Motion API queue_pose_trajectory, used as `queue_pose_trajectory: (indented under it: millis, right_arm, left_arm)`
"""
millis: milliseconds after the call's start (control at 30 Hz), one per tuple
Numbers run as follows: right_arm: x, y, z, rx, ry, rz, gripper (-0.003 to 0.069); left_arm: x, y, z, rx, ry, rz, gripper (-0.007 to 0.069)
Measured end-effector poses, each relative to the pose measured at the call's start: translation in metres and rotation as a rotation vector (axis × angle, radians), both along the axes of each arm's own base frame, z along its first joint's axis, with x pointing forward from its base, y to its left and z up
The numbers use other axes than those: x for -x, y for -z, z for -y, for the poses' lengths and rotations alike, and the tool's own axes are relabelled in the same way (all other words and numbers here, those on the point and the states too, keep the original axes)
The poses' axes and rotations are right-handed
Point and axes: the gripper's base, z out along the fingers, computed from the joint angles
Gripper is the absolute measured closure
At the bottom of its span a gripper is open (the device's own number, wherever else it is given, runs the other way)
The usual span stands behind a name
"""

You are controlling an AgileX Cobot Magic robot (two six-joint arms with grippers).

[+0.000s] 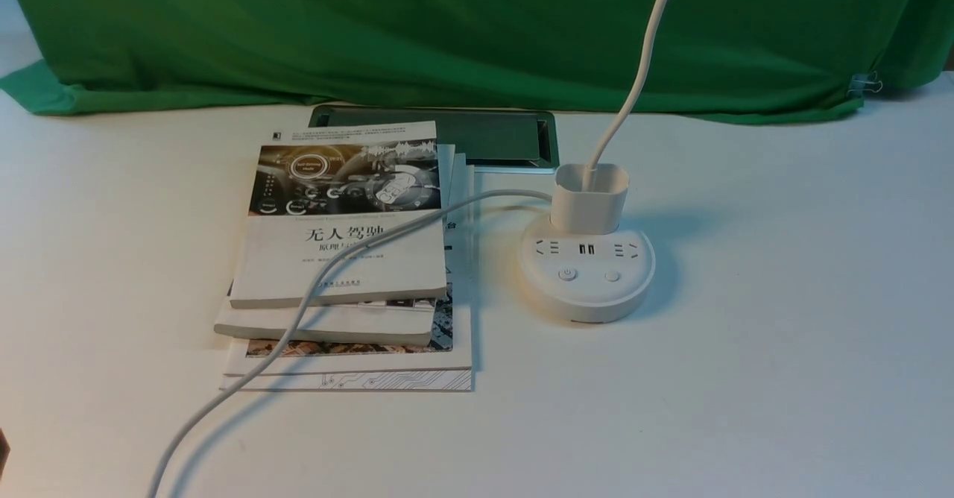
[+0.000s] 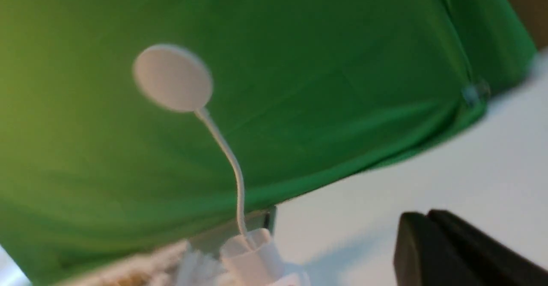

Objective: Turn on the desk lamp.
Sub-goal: Use the right arm to press the button switch on the lamp holder

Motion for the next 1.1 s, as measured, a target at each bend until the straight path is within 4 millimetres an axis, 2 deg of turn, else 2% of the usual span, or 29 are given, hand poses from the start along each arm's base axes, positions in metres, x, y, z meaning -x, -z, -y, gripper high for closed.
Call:
queue_pose_trajectory:
  millis: [100, 200, 233, 267, 300, 333, 367, 433, 567, 633, 667, 700, 833, 1000, 1033, 1100]
  right_arm:
    - [-0.015, -0.045, -0.006, 0.317, -0.056, -0.059, 0.0629]
    - [-0.039, -0.080, -0.011, 0.500, -0.116, -0.149, 0.0628]
    - [-0.045, -0.083, -0.012, 0.532, -0.136, -0.182, 0.0628]
    - [-0.060, -0.092, -0.015, 0.566, -0.166, -0.235, 0.0628]
    - [-0.062, -0.093, -0.015, 0.572, -0.171, -0.244, 0.0628]
    - [-0.081, -0.098, -0.019, 0.585, -0.206, -0.317, 0.0628]
    - [-0.083, -0.097, -0.019, 0.586, -0.214, -0.333, 0.0628]
    - [-0.106, -0.099, -0.025, 0.593, -0.259, -0.408, 0.0628]
    - [-0.150, -0.091, -0.054, 0.639, -0.431, -0.569, 0.0628]
    - [-0.165, -0.083, -0.072, 0.675, -0.513, -0.629, 0.0628]
    - [-0.167, -0.082, -0.072, 0.676, -0.516, -0.637, 0.0628]
    - [-0.178, -0.074, -0.087, 0.713, -0.572, -0.680, 0.0628]
    - [-0.209, -0.052, -0.115, 0.806, -0.628, -0.785, 0.0628]
    - [-0.251, -0.013, -0.134, 0.846, -0.638, -0.893, 0.0628]
    - [-0.254, -0.010, -0.135, 0.848, -0.638, -0.897, 0.0628]
    - [-0.269, 0.009, -0.144, 0.853, -0.641, -0.904, 0.0628]
  left_arm:
    - [0.000, 0.000, 0.000, 0.000, 0.000, 0.000, 0.0603]
    - [0.000, 0.000, 0.000, 0.000, 0.000, 0.000, 0.0603]
    - [0.000, 0.000, 0.000, 0.000, 0.000, 0.000, 0.0603]
    - [0.000, 0.000, 0.000, 0.000, 0.000, 0.000, 0.0603]
    - [0.000, 0.000, 0.000, 0.000, 0.000, 0.000, 0.0603]
    - [0.000, 0.000, 0.000, 0.000, 0.000, 0.000, 0.0603]
    - [0.000, 0.000, 0.000, 0.000, 0.000, 0.000, 0.0603]
    - [0.000, 0.000, 0.000, 0.000, 0.000, 0.000, 0.0603]
    - [0.000, 0.000, 0.000, 0.000, 0.000, 0.000, 0.0603]
    - [0.000, 0.000, 0.000, 0.000, 0.000, 0.000, 0.0603]
    - [0.000, 0.000, 0.000, 0.000, 0.000, 0.000, 0.0603]
    - [0.000, 0.000, 0.000, 0.000, 0.000, 0.000, 0.0603]
    - [0.000, 0.000, 0.000, 0.000, 0.000, 0.000, 0.0603]
    - [0.000, 0.000, 0.000, 0.000, 0.000, 0.000, 0.0603]
    - [0.000, 0.000, 0.000, 0.000, 0.000, 0.000, 0.0603]
    - [0.000, 0.000, 0.000, 0.000, 0.000, 0.000, 0.0603]
